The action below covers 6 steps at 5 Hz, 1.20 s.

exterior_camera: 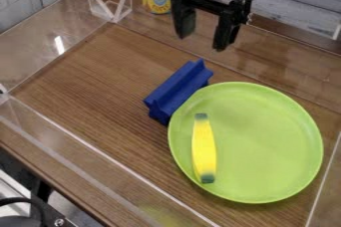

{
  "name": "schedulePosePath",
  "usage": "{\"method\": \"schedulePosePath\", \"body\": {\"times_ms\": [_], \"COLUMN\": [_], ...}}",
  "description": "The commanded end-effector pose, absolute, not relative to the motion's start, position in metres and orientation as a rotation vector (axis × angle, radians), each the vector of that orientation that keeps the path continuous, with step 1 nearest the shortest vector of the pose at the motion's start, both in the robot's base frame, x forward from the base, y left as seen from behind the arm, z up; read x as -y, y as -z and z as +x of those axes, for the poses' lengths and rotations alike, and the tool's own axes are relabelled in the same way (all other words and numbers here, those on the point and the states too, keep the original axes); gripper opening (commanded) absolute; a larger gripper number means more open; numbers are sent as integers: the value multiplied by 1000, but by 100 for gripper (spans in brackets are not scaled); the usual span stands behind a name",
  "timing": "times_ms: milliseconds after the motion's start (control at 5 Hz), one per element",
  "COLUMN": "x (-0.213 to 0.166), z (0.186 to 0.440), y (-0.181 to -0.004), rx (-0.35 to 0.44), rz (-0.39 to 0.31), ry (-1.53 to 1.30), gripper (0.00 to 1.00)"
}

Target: Put the banana in the green plate

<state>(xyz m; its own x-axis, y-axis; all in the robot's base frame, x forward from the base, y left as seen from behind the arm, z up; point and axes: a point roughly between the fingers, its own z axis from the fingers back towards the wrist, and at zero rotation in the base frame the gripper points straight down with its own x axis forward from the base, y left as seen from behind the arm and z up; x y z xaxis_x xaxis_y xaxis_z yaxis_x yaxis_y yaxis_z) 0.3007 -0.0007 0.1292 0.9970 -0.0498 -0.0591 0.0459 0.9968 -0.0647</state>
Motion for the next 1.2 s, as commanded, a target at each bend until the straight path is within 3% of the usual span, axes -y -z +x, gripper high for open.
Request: {"method": "schedulePosePath", "body": {"times_ms": [0, 1000], "x": [-1, -1], "z": [301, 299], "y": [-151, -150], "rx": [19, 36], "rz": [-63, -71], "ry": [47, 66], "gripper": [100, 100]}}
